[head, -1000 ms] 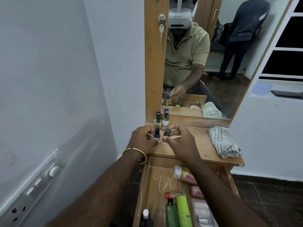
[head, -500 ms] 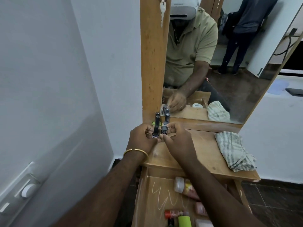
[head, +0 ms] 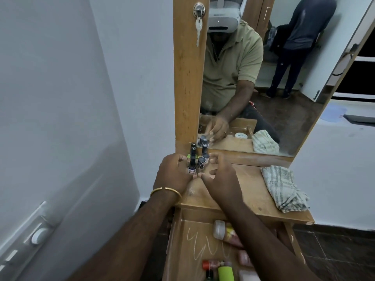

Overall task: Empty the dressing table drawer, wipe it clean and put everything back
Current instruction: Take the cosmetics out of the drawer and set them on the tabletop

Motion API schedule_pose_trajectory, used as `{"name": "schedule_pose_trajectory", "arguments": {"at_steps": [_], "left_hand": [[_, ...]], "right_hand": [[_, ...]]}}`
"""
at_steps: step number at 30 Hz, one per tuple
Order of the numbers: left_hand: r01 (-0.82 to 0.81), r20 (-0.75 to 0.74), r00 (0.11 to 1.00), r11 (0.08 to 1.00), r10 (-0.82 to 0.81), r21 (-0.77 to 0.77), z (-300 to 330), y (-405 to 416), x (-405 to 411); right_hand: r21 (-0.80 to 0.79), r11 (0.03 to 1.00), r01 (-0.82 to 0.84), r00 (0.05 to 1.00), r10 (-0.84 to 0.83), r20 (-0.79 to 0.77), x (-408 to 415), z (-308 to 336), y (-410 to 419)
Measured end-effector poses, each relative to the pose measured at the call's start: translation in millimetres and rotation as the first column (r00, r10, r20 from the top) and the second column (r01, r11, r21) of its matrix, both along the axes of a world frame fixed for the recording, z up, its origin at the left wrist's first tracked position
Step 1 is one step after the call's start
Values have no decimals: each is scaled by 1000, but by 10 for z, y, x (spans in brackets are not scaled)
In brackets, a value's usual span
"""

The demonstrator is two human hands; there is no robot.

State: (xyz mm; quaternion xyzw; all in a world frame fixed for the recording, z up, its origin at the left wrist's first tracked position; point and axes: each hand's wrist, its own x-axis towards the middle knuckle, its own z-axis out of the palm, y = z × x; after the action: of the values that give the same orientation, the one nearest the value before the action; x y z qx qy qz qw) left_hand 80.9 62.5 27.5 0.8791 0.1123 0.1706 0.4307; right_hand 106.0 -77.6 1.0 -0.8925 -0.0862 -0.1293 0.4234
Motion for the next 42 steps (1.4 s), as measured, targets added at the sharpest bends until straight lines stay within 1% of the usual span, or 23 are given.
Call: {"name": "schedule_pose_trajectory", "arguments": {"at_steps": [4,8,12,14,16,19,22,26,29,33,35,37,39,42], "left_hand": [[45,43,998,985,-53,169,107,44,-202],[82,-3,996,967,-84,240,91,153,-495],[108,0,994,946,-113,307,4,213,-917],[112,9,993,938,-122,328,-97,220,-1133],[122,19,991,938,-136,324,-218,226,-1323],[150,14,987,936,-163,318,-343,223,-1541],[178,11,981,929,-192,325,-358,205,-1657],[199,13,977,924,-215,325,-375,194,-1755],[211,-4,975,919,-223,334,-397,189,-1807],[244,-29,968,911,-249,332,-388,179,-1848],[262,-61,965,912,-255,316,-367,172,-1865],[294,-113,955,915,-273,276,-371,176,-1857],[337,-163,938,914,-306,225,-384,179,-1843],[379,-189,918,912,-349,159,-391,144,-1815]], "right_hand": [[-10,999,-37,999,37,17,-162,148,-35],[-24,994,-103,994,104,21,-458,291,-87],[-61,975,-213,977,212,-22,-839,299,-100],[-66,958,-280,958,275,-77,-1055,239,-95],[-105,928,-359,924,338,-177,-1265,162,-93],[-259,830,-494,855,410,-318,-1539,18,-94],[-280,772,-570,794,431,-428,-1711,-153,-77],[-337,748,-571,785,379,-490,-1814,-400,-32],[-369,750,-549,811,372,-451,-1833,-482,-22],[-323,775,-542,813,386,-436,-1836,-492,-12],[-375,774,-510,844,365,-394,-1825,-491,-22],[-396,793,-462,874,333,-354,-1798,-436,-72],[-363,832,-419,895,310,-322,-1741,-329,-130],[-292,881,-373,917,301,-261,-1651,-86,-184]]}}
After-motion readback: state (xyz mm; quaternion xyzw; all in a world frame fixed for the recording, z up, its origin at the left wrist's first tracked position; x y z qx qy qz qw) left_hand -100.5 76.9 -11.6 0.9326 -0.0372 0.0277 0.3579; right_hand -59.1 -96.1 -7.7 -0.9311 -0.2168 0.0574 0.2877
